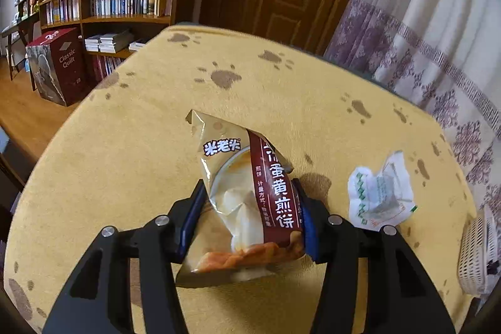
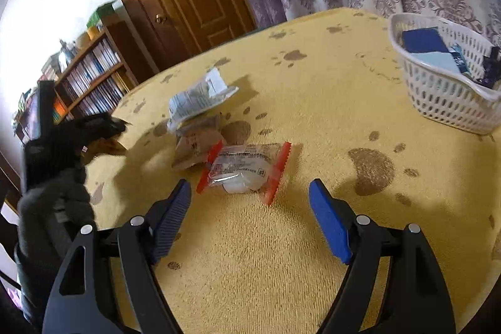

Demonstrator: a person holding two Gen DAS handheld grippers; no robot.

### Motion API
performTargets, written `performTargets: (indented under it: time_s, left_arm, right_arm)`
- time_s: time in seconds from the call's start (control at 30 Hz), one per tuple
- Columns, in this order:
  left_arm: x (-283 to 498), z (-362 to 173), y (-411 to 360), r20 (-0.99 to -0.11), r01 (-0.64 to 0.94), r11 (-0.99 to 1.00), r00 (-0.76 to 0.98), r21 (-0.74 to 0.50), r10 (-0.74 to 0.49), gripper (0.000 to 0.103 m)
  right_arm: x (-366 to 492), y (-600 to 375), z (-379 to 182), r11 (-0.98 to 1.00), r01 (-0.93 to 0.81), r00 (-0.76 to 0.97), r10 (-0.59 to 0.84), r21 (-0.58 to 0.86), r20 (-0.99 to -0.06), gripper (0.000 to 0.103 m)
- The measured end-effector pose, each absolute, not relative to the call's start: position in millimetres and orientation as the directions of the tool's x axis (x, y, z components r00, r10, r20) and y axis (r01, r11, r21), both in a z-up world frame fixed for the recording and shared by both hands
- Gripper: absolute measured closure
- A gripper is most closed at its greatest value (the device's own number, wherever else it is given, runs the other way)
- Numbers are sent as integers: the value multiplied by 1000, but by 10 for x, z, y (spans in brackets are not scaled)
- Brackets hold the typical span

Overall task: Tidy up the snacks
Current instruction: 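Grasp the translucent red-edged packet with the right gripper while the left holds the biscuit bag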

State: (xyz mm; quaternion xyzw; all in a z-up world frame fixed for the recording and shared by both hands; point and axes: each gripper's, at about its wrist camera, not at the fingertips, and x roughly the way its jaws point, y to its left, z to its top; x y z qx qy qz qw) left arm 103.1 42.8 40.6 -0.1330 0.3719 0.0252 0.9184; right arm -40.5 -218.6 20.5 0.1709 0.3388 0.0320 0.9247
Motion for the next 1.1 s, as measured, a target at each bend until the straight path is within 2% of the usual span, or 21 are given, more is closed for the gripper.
performTargets:
  time_s: [0.13, 0.43, 0.5, 0.57, 0.6, 0.77, 0.93, 1.1]
  left_arm:
    - [971, 500, 534, -675, -167, 951, 736, -260, -55, 50]
    - [903, 590, 568, -657, -170, 948, 753, -267, -50, 50]
    - [895, 597, 558, -652, -168, 950, 757, -263, -47, 50]
    - [892, 598, 553, -651, -167, 950, 757, -264, -48, 50]
    - [893, 598, 553, -651, -166, 950, 757, -264, -49, 50]
    - [884, 599, 540, -650, -161, 950, 758, -268, -55, 50]
    - [858, 620, 501, -641, -148, 952, 765, -269, -62, 50]
    - [841, 637, 463, -637, -134, 954, 768, -268, -71, 50]
  right_arm:
    - [-169, -2135, 224, 957, 53, 736, 156, 286, -659, 16]
    - [192, -1960, 93, 983, 58, 661, 92, 173, -744, 16]
    - [182, -1907, 76, 990, 55, 664, 59, 127, -745, 19]
    - [159, -1875, 71, 994, 53, 668, 36, 95, -743, 30]
    - [149, -1873, 70, 995, 54, 669, 24, 81, -743, 32]
    - [82, -1936, 79, 994, 47, 677, 40, 98, -735, 47]
    - [-15, -1995, 111, 990, 41, 684, 70, 133, -726, 52]
    - [-154, -2014, 223, 990, 42, 713, 65, 135, -698, 53]
